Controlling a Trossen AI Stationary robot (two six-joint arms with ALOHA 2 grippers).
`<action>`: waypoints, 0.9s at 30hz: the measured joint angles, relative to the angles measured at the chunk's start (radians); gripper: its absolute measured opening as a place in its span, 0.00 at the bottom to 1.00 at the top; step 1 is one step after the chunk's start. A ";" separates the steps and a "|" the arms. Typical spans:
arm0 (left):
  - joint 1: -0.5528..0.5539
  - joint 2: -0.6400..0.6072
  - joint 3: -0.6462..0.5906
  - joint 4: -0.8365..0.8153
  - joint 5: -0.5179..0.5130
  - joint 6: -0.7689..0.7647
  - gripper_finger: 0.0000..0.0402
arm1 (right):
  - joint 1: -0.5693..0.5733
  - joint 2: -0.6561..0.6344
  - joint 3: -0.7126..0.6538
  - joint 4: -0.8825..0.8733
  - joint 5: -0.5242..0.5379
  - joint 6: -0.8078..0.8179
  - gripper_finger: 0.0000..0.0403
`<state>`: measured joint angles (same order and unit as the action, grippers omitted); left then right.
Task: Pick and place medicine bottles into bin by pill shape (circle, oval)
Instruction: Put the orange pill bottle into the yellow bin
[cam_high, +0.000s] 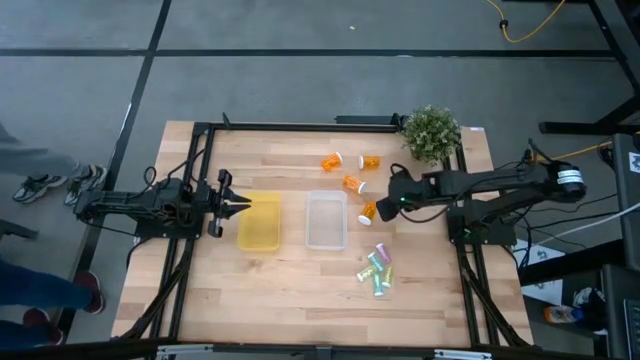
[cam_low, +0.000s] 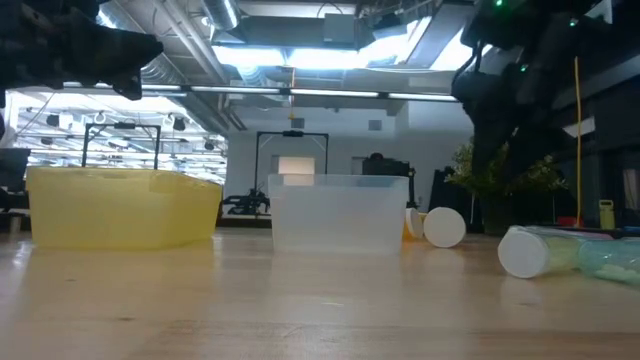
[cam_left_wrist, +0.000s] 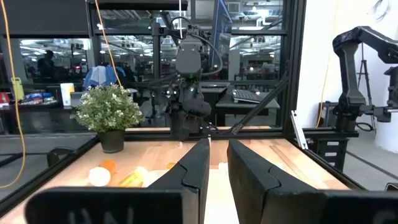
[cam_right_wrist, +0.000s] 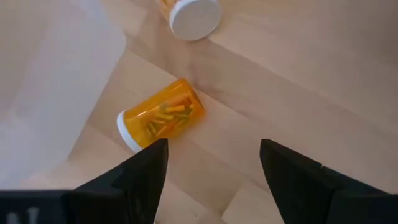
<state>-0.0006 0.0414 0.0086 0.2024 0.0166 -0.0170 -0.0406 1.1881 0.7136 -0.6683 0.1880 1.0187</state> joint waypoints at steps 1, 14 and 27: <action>0.000 0.000 0.000 0.000 0.000 0.000 0.13 | 0.000 0.012 0.000 0.009 0.000 -0.001 0.64; 0.000 0.000 0.000 0.000 0.000 0.000 0.13 | 0.000 0.130 0.000 0.048 -0.040 -0.005 0.64; 0.000 0.000 0.000 0.000 0.000 -0.023 0.13 | 0.043 0.129 -0.001 0.051 -0.059 -0.004 0.64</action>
<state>-0.0006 0.0414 0.0086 0.2024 0.0162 -0.0403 0.0021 1.3174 0.7128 -0.6178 0.1291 1.0149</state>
